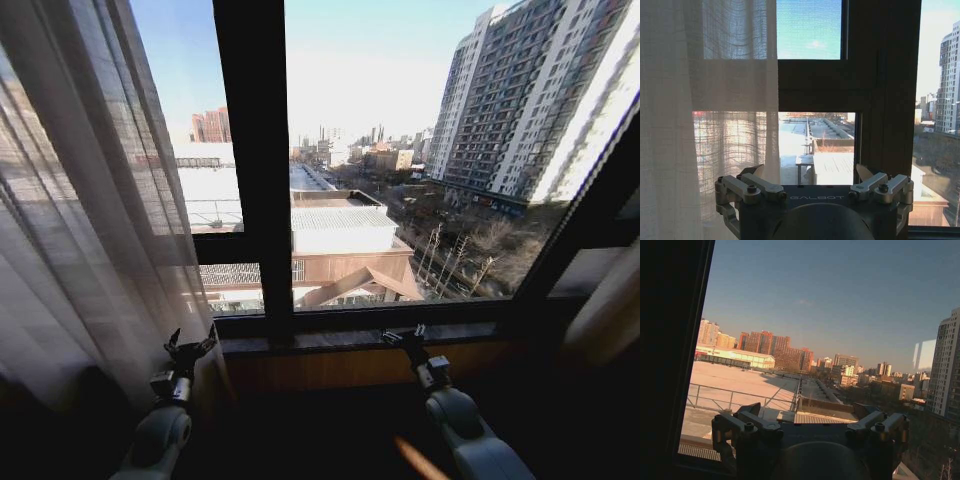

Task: Open the curtains by pulling them apart, changing their state from closed to fully open.

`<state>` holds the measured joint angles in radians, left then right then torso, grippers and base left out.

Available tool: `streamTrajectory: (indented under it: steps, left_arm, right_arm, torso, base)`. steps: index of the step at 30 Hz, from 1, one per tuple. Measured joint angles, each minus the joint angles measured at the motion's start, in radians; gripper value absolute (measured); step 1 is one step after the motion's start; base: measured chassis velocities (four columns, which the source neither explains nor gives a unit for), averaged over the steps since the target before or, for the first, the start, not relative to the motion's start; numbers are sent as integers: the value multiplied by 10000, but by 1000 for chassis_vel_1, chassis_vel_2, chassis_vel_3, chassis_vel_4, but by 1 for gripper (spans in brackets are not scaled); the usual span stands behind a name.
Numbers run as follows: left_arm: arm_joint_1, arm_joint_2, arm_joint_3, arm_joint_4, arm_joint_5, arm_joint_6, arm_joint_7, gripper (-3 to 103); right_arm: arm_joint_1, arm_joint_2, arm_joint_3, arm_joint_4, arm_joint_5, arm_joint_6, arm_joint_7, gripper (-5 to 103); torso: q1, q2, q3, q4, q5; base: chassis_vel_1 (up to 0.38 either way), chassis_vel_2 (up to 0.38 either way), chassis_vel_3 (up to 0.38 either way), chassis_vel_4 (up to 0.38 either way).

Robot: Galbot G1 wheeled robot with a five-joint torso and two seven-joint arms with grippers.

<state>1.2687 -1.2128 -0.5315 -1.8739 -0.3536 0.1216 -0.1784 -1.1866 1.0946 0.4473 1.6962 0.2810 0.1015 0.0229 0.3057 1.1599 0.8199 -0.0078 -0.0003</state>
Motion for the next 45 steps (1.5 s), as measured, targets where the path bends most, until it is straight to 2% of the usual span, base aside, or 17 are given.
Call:
streamTrajectory:
  steps: [1, 2, 6, 8, 10, 11, 13, 16, 25, 36, 45]
  left_arm:
    - [-79, 153, -24, 31, 91, 114, 64, 100]
    - [-129, 342, -102, 110, 172, 101, 122, 100]
    - [-156, 634, -273, 354, 222, -269, 468, 100]
    - [-177, 721, -351, 574, 228, -839, 638, 100]
    - [-188, 780, -416, 913, 230, -1671, 867, 100]
    - [-188, 780, -416, 913, 230, -1671, 867, 100]
    - [-135, 792, -480, 1191, 174, -2369, 939, 100]
    - [58, 731, -643, 1375, -10, -2821, 671, 100]
    - [295, 589, -1071, 1271, 33, -2430, -202, 100]
    - [-131, 709, -805, 1621, 78, -2378, -171, 100]
    - [-1067, 955, -321, 2468, 14, -2311, -168, 100]
  right_arm:
    - [1, -1, 2, 0, 0, 0, 0, 100]
    - [0, 0, 0, 1, 0, 0, 0, 100]
    - [0, 0, 0, 0, 1, 0, -1, 100]
    - [1, 0, 0, 0, 0, 0, -1, 100]
    - [1, 0, 0, 1, 0, 0, 0, 100]
    - [1, 0, 0, 1, 0, 0, 0, 100]
    - [0, 0, 0, 1, 0, 0, -1, 100]
    - [0, 0, 0, 1, 0, 0, 0, 100]
    - [0, 0, 0, 0, 0, 0, 0, 100]
    - [0, 0, 0, 0, 0, 0, 0, 100]
    - [1, 0, 0, 0, 0, 0, -1, 100]
  torso:
    - [0, 0, -1, -2, -6]
    - [1, 0, -1, -3, 8]
    - [0, 0, 0, 4, 0]
    - [0, 0, 0, 3, 1]
    - [0, 0, 0, 1, 0]
    - [0, 0, 0, 1, 0]
    - [0, -1, 0, 0, 3]
    - [1, 0, 0, 1, 1]
    - [0, 0, 0, 1, 3]
    - [-1, 1, -1, 1, 3]
    - [5, -3, 1, 1, 1]
  base:
    - [0, 0, 0, 0]
    - [0, 0, 0, 0]
    - [0, 0, 0, 0]
    - [0, 0, 0, 0]
    - [0, 0, 0, 0]
    - [0, 0, 0, 0]
    - [0, 0, 0, 0]
    - [0, 0, 0, 0]
    - [0, 0, 0, 0]
    - [-16, 17, 18, -12]
    - [-71, 58, 50, -47]
